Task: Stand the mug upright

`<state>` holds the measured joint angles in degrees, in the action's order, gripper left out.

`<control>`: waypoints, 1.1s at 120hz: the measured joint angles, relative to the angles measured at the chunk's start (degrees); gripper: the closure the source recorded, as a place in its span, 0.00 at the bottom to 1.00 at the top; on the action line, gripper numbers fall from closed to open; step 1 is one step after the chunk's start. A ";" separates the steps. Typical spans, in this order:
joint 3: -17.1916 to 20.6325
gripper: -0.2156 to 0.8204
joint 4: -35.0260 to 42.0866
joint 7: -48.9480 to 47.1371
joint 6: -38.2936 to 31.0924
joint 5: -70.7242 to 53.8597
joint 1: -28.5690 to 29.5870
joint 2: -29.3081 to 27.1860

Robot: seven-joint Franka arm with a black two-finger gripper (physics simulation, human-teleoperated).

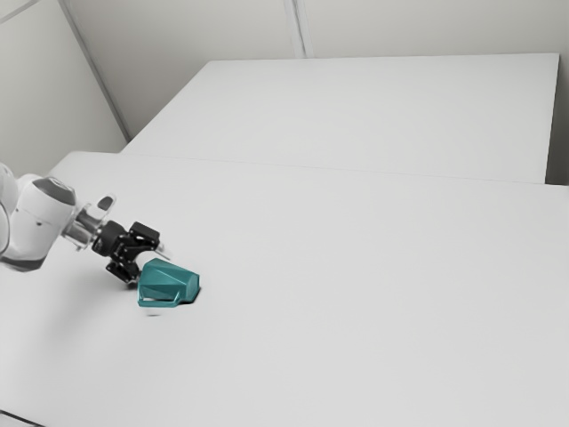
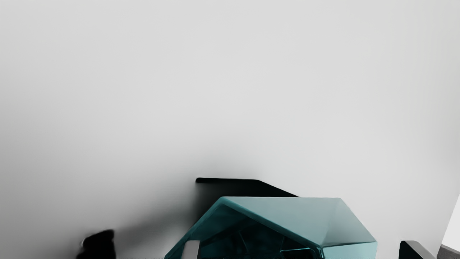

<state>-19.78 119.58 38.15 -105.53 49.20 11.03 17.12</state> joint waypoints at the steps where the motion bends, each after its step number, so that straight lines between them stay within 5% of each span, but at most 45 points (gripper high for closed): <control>1: 0.00 0.21 0.11 0.11 -0.01 0.06 -0.05 -0.11; 28: 0.18 0.24 2.44 2.65 -0.41 1.28 -0.56 -1.40; 71: 0.14 0.62 2.64 5.10 -0.81 2.06 -0.56 -2.40; 132: 0.27 0.87 2.69 6.77 0.08 5.61 -0.85 -3.71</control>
<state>-19.51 122.28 44.91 -105.45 54.82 10.19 13.41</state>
